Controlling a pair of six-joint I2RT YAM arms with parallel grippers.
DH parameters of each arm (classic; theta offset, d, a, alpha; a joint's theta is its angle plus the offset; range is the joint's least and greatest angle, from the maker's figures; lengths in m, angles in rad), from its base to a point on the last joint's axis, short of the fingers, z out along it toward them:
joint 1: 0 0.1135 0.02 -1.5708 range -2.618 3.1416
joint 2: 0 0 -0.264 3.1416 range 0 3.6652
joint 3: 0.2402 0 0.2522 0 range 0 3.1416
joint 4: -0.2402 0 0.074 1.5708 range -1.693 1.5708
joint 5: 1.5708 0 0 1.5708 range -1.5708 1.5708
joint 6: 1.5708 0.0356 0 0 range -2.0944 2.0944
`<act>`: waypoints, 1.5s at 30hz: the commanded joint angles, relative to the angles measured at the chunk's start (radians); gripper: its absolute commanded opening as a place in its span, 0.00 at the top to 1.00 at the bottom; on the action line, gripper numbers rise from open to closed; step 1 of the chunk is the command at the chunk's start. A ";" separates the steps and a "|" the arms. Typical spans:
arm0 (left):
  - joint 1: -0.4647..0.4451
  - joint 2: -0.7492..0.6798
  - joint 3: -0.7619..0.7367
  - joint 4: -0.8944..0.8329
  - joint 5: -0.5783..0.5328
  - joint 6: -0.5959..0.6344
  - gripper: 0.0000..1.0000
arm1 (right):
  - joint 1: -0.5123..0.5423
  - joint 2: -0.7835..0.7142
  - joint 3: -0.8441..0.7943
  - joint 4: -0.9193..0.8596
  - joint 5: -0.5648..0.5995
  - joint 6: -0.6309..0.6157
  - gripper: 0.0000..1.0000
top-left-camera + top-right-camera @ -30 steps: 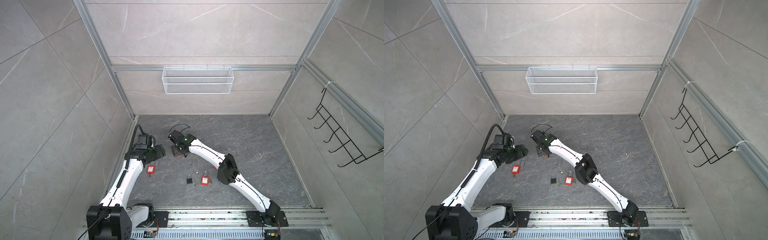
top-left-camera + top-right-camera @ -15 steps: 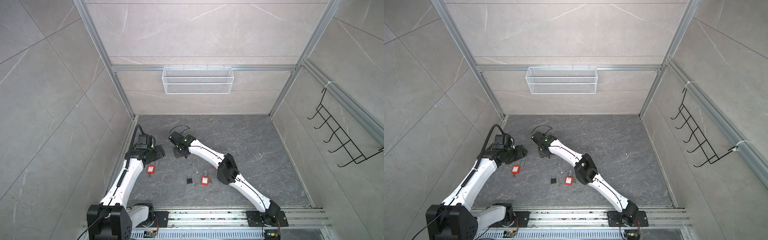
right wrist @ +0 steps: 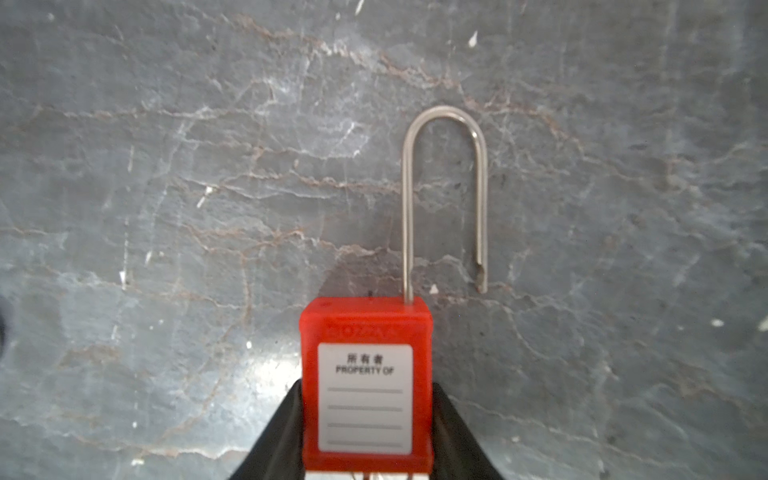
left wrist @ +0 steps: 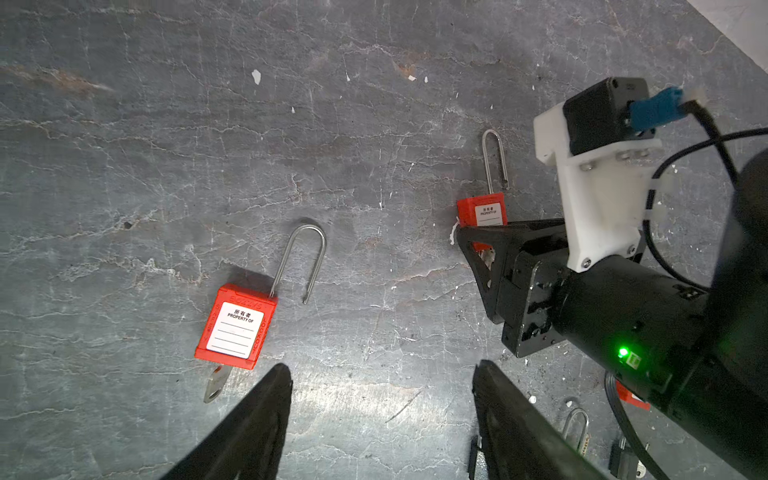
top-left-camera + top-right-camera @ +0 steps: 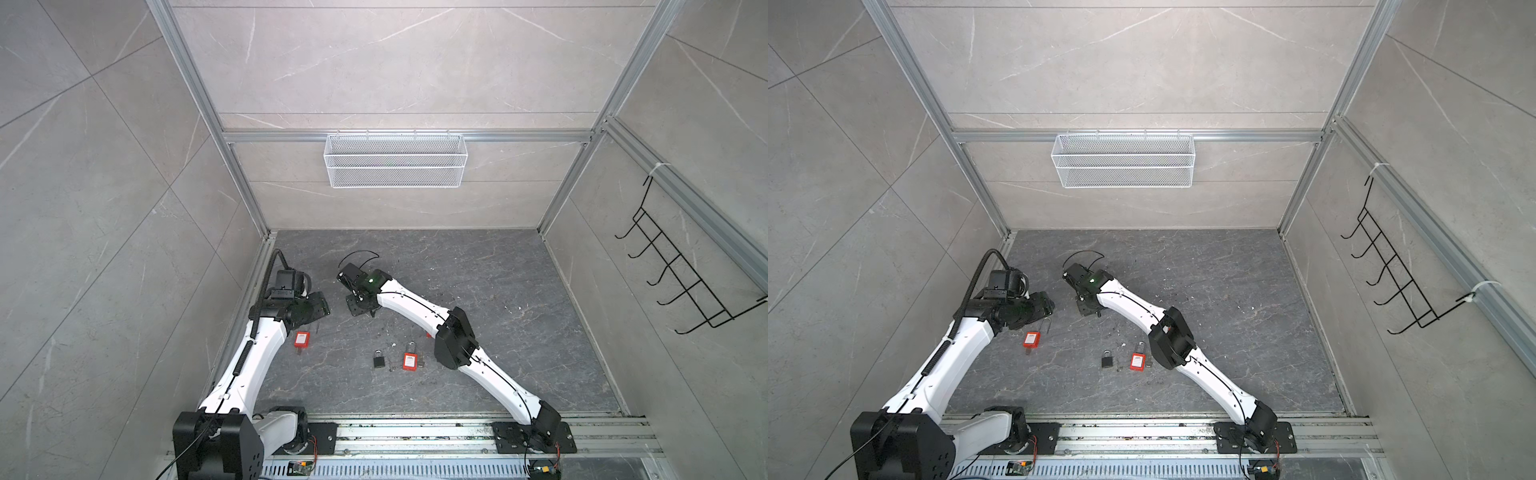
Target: Lock with the key
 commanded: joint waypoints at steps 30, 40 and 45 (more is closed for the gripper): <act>-0.348 -0.149 -0.103 0.496 0.662 0.987 0.44 | -0.090 -1.456 -1.512 0.383 -0.306 -0.785 0.81; -0.350 -0.034 -0.003 0.413 0.810 1.069 0.55 | -0.090 -1.490 -1.523 0.317 -0.329 -0.808 0.80; -0.353 0.005 0.021 0.362 0.849 1.083 0.59 | -0.090 -1.484 -1.499 0.295 -0.334 -0.814 0.80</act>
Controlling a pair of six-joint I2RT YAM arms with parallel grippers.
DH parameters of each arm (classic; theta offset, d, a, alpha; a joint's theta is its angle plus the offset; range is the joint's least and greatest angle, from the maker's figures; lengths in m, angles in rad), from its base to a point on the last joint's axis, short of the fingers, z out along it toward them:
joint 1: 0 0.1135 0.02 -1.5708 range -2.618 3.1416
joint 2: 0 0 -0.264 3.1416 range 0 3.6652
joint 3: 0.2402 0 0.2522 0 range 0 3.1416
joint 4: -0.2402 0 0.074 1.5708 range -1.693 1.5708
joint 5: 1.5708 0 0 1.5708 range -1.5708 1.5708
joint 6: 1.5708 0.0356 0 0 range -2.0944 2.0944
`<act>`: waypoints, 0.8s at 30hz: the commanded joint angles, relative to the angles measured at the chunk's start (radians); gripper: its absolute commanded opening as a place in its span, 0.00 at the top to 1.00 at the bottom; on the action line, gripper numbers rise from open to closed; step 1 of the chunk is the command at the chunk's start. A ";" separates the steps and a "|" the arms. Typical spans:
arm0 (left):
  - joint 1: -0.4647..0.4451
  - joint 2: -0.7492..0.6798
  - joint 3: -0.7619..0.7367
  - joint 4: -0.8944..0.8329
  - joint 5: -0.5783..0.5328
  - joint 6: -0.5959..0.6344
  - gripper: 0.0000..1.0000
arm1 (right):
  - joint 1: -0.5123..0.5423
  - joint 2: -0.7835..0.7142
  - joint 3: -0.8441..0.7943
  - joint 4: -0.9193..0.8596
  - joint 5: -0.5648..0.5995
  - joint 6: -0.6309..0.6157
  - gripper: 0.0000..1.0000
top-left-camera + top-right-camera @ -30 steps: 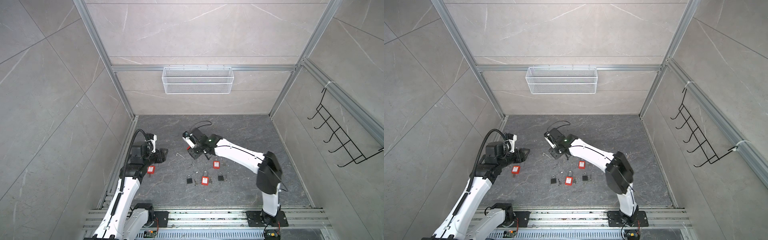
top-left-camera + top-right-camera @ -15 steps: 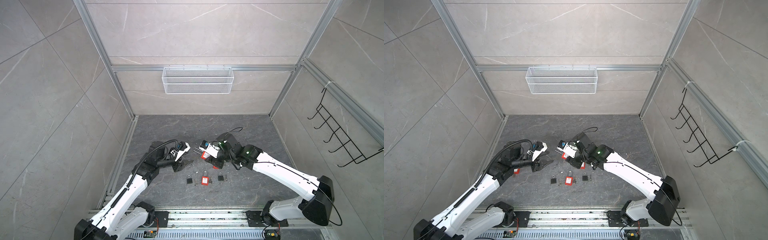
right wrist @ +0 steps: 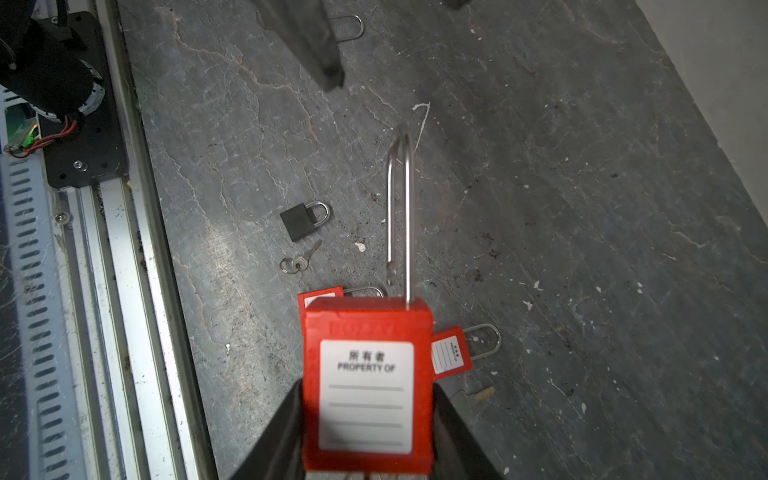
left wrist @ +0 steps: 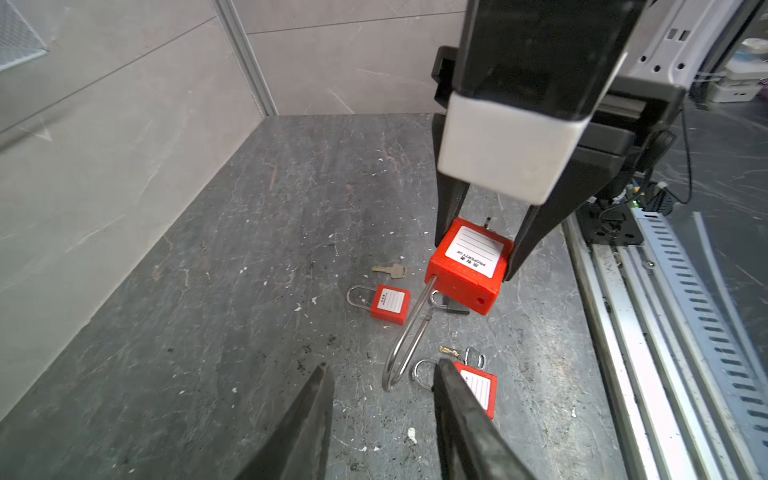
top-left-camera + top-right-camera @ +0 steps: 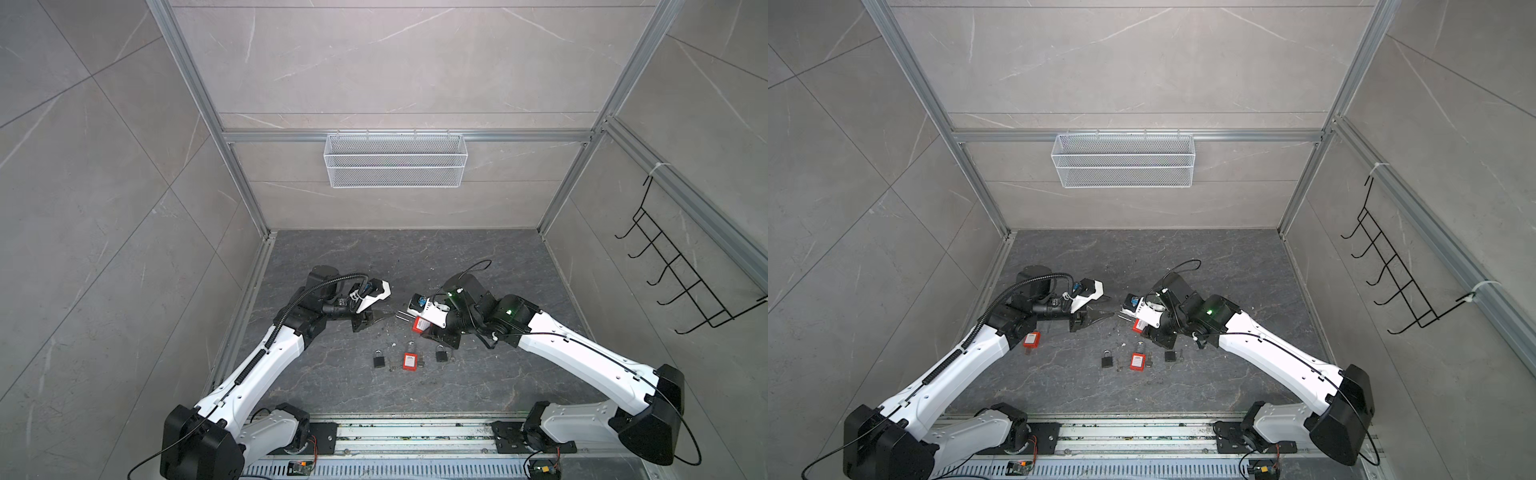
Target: Lock with the key
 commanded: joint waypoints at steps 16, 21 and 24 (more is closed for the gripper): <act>-0.025 0.077 0.048 -0.029 0.112 0.024 0.59 | 0.005 -0.022 0.084 -0.071 -0.060 -0.061 0.80; -0.052 0.086 0.051 -0.026 0.112 0.019 0.73 | 0.004 -0.013 0.106 -0.082 -0.060 -0.080 0.80; -0.064 0.086 0.047 -0.021 0.115 0.016 0.87 | 0.006 -0.006 0.113 -0.085 -0.060 -0.091 0.80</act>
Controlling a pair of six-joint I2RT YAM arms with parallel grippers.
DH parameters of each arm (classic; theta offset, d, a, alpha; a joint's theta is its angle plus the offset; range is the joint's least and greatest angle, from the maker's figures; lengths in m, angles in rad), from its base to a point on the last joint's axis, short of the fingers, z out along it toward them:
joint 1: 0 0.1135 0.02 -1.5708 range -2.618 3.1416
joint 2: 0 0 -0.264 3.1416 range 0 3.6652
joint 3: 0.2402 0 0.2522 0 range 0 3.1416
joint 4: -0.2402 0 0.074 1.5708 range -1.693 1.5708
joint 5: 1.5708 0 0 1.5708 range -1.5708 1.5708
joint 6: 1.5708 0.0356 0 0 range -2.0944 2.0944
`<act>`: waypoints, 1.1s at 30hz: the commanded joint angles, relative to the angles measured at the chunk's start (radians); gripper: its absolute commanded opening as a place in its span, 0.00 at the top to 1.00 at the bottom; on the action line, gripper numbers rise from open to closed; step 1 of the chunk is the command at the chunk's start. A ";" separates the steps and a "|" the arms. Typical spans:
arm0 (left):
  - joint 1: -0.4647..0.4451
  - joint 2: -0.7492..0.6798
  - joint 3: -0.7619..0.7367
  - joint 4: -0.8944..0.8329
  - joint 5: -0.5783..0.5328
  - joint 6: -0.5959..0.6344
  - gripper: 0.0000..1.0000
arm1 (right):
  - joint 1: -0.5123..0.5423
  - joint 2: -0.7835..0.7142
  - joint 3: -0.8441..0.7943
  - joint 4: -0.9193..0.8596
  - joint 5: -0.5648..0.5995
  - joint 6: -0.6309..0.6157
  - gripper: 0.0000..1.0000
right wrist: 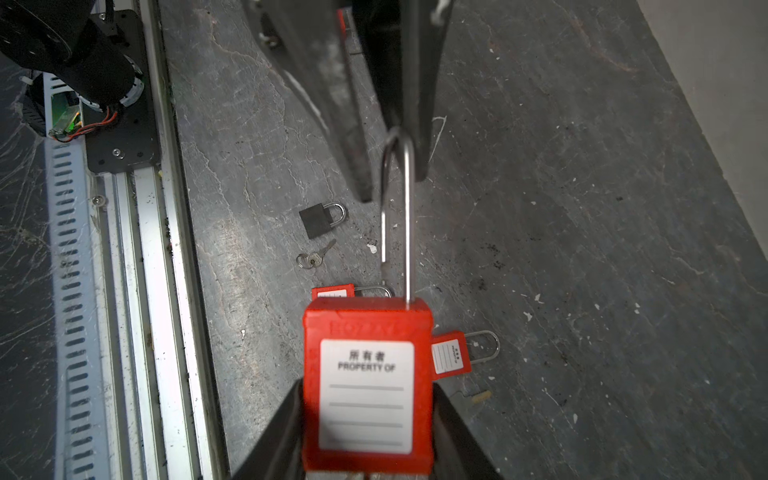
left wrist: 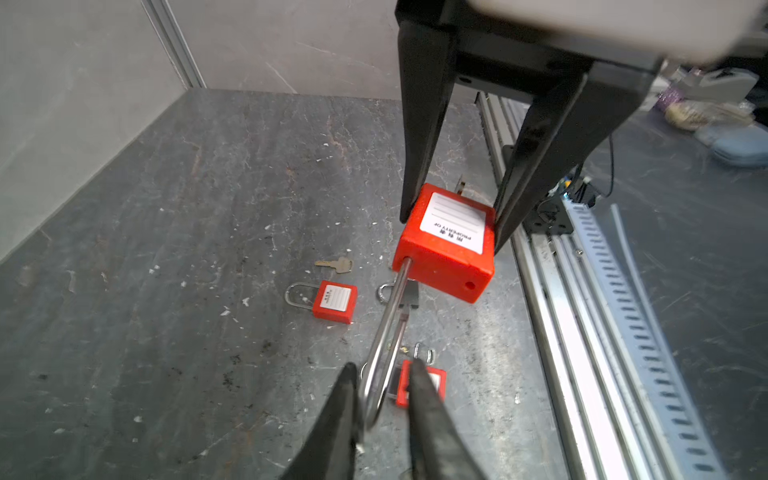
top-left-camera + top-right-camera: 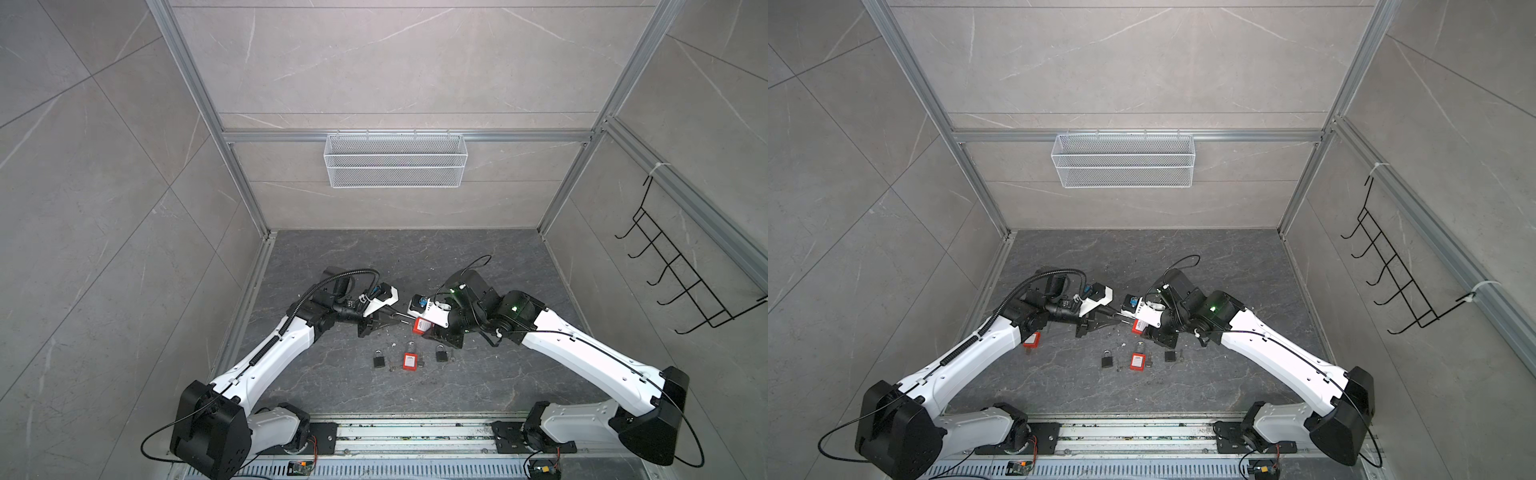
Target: Lock with the key
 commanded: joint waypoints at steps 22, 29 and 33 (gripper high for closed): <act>-0.039 -0.089 -0.044 0.150 0.072 -0.146 1.00 | 0.004 -0.150 -0.068 0.148 0.175 -0.076 0.00; -0.081 -0.121 -0.065 0.173 0.049 -0.166 1.00 | 0.001 -0.154 -0.066 0.073 0.109 -0.189 0.18; -0.088 -0.137 -0.075 0.183 0.037 -0.170 1.00 | -0.003 -0.127 -0.029 0.007 0.068 -0.214 0.38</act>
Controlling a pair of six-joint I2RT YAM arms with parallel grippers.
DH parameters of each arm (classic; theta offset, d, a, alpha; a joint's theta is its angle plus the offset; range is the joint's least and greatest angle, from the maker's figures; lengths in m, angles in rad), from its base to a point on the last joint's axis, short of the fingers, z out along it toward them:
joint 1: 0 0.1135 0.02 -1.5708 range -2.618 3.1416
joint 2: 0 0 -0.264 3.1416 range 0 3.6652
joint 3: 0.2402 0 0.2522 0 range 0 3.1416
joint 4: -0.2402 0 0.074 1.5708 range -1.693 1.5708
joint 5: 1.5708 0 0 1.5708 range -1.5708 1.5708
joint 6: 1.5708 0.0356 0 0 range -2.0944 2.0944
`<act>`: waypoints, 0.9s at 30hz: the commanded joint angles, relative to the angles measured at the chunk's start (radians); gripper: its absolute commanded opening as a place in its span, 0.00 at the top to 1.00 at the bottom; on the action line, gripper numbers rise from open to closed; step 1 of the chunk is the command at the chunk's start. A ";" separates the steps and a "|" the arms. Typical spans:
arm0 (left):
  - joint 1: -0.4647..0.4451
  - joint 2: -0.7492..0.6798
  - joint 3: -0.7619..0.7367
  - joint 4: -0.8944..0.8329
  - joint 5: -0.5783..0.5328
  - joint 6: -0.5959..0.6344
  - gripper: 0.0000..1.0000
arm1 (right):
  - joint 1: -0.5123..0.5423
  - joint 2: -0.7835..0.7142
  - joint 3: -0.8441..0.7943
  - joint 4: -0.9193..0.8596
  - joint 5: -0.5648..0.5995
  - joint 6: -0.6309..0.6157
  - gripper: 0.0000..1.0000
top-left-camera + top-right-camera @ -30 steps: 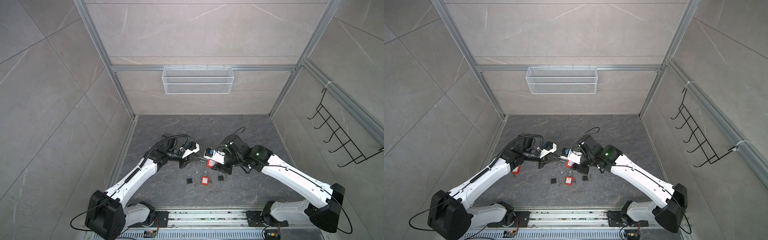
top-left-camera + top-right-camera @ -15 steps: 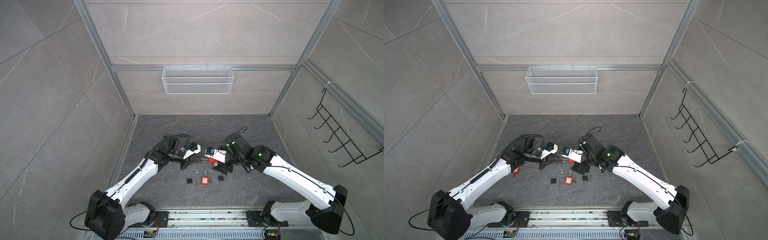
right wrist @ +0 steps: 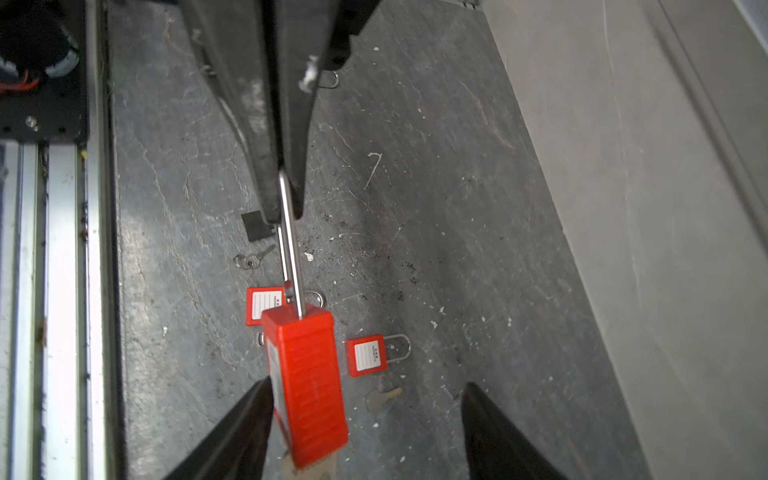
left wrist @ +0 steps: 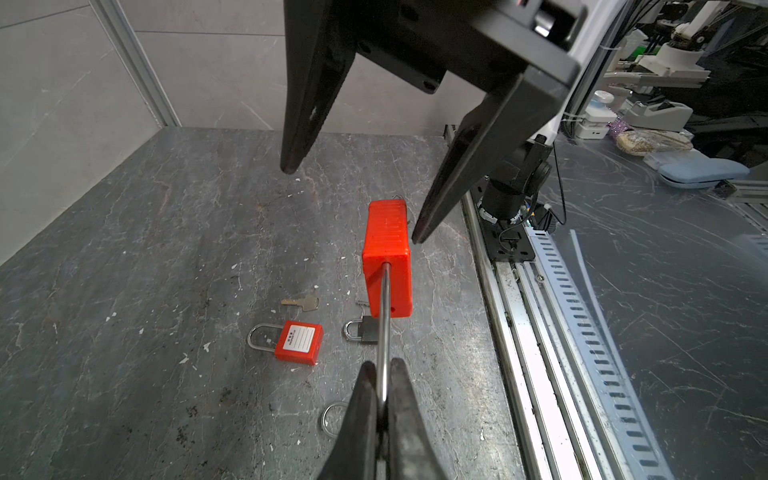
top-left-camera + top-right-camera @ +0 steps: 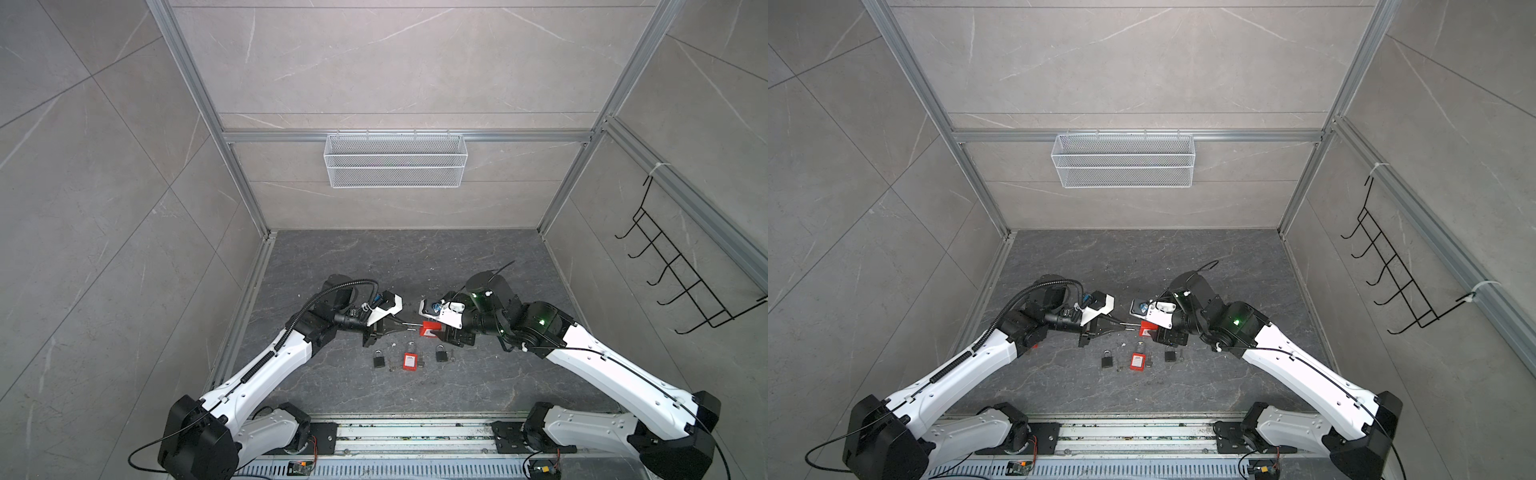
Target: Lock with the key
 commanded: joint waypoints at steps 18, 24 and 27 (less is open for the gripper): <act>-0.033 -0.069 -0.017 0.085 0.004 -0.027 1.00 | -0.013 0.123 0.144 -0.233 -0.160 -0.053 0.76; -0.053 -0.066 -0.029 0.118 -0.001 -0.056 1.00 | -0.016 0.144 0.182 -0.267 -0.218 -0.048 0.81; -0.075 -0.059 -0.035 0.119 -0.021 -0.041 1.00 | -0.022 0.151 0.198 -0.290 -0.272 -0.046 0.81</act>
